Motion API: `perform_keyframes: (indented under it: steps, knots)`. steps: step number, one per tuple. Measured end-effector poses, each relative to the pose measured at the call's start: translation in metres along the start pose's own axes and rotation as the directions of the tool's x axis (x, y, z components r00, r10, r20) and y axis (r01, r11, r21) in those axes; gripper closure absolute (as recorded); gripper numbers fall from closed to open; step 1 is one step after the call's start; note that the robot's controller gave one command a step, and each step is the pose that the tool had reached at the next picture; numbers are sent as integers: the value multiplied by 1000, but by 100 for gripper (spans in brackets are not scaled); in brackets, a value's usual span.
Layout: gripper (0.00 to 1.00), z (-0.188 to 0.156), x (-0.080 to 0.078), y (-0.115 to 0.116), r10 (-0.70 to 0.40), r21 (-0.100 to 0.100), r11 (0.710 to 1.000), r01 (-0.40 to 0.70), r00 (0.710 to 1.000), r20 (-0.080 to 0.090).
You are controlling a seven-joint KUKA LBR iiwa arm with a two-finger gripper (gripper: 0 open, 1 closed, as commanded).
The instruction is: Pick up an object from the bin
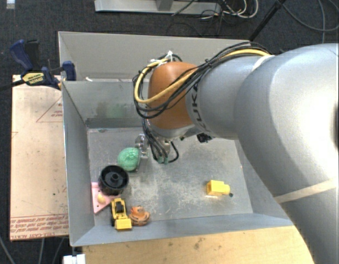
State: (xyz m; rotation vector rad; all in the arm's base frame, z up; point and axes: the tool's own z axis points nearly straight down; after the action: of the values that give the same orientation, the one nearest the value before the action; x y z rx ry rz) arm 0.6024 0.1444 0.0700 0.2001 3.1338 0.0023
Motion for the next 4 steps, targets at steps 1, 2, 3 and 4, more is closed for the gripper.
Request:
perform_keyframes:
  steps: [1, 2, 3, 4]
  knots:
    - [100, 0, 0, 0, 0, 0, 1000, 0, 1000, 0]
    - [100, -1, 0, 0, 0, 0, 1000, 0, 1000, 0]
    - [100, -10, 2, -1, 0, 2, 1000, 0, 1000, -6]
    - [100, -23, 1, 0, 0, 0, 1000, 0, 1000, -2]
